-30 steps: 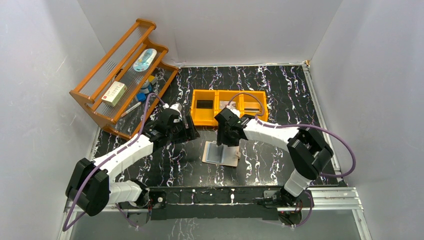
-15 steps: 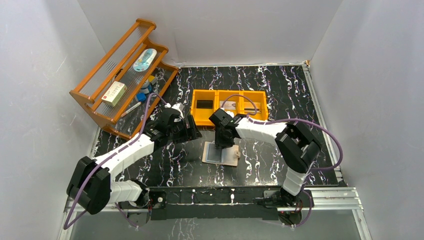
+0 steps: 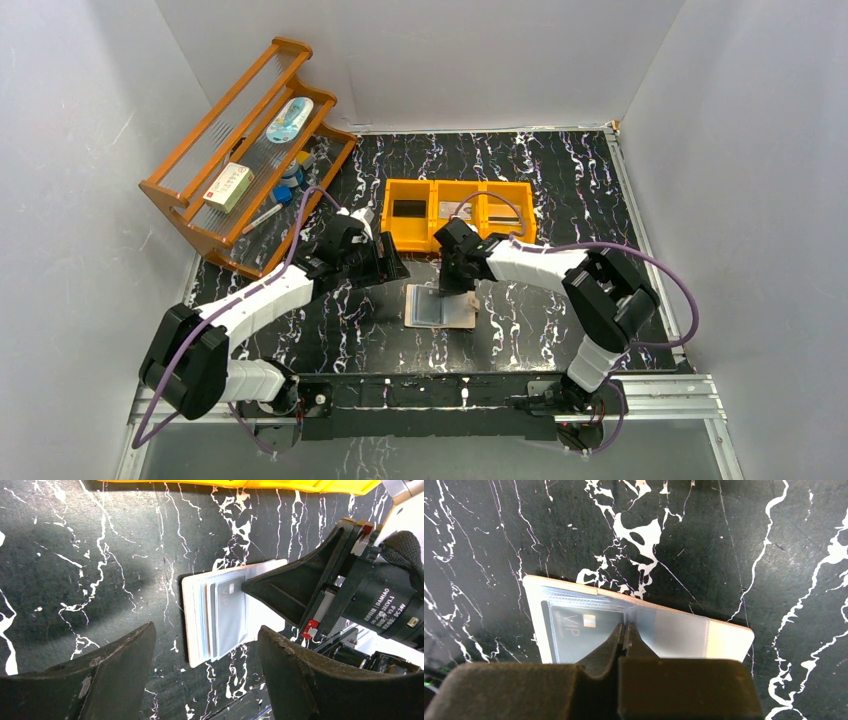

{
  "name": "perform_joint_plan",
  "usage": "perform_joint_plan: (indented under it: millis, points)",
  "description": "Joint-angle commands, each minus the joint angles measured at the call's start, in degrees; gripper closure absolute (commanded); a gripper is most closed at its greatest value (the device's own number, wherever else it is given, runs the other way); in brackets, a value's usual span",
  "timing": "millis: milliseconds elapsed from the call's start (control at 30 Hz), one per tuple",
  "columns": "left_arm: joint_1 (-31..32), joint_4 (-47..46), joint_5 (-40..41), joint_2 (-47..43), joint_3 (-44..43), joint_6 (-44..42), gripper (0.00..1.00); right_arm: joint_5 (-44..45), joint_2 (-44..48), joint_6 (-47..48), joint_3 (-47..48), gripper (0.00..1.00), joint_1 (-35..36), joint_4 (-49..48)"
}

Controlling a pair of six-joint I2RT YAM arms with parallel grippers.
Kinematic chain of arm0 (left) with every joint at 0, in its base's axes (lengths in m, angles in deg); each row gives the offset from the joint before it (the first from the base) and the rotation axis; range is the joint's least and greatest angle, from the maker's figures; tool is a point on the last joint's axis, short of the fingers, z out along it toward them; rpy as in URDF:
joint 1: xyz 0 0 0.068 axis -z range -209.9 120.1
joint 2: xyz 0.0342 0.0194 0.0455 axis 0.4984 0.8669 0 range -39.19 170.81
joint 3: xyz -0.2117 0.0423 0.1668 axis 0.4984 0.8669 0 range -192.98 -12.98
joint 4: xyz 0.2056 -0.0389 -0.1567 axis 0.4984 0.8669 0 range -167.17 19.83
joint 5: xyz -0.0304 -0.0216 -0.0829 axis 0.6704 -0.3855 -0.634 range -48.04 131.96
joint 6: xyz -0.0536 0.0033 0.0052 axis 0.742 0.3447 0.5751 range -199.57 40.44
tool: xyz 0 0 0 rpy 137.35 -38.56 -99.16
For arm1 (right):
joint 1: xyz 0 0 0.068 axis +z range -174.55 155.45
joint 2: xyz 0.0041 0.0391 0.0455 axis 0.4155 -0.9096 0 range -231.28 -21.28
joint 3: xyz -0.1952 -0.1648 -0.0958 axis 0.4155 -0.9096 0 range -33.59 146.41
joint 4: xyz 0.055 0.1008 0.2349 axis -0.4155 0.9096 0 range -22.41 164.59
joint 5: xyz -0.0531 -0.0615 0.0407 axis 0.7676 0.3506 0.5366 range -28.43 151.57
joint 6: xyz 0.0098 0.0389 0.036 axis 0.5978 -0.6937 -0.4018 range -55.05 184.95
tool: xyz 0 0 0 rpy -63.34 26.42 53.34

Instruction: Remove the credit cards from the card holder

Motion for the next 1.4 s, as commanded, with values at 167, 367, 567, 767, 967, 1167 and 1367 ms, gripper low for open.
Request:
perform_joint_plan:
  millis: [167,367,567,767,967,1167,1367]
  points:
    - [-0.23,-5.23,-8.51,0.6,-1.4,-1.24,0.27,-17.23,4.51,0.71,-12.1,1.0,-7.51,-15.12]
    - [-0.25,-9.26,-15.5,3.67,-2.55,-1.55,0.27,-20.48,5.13,-1.03,-16.57,1.0,-10.08,-19.94]
    - [0.67,-13.8,-23.17,9.14,-2.74,-0.2,0.28,-19.75,5.45,-2.1,-18.3,1.0,-10.93,-20.64]
    - [2.82,-15.92,-25.93,15.63,-3.89,2.2,0.3,-19.32,5.65,-2.23,-18.79,1.0,-11.36,-20.41]
    - [3.87,-18.58,-27.78,20.06,-4.26,3.98,0.32,-19.06,5.96,-2.25,-18.98,1.0,-11.51,-20.17]
    - [5.37,-23.09,-31.78,22.89,-4.42,5.53,0.34,-19.77,5.82,-2.22,-18.82,1.0,-11.6,-20.38]
    - [5.95,-24.35,-32.44,22.64,-5.33,5.51,0.35,-21.31,8.55,-2.2,-16.76,0.8,-11.72,-19.79]
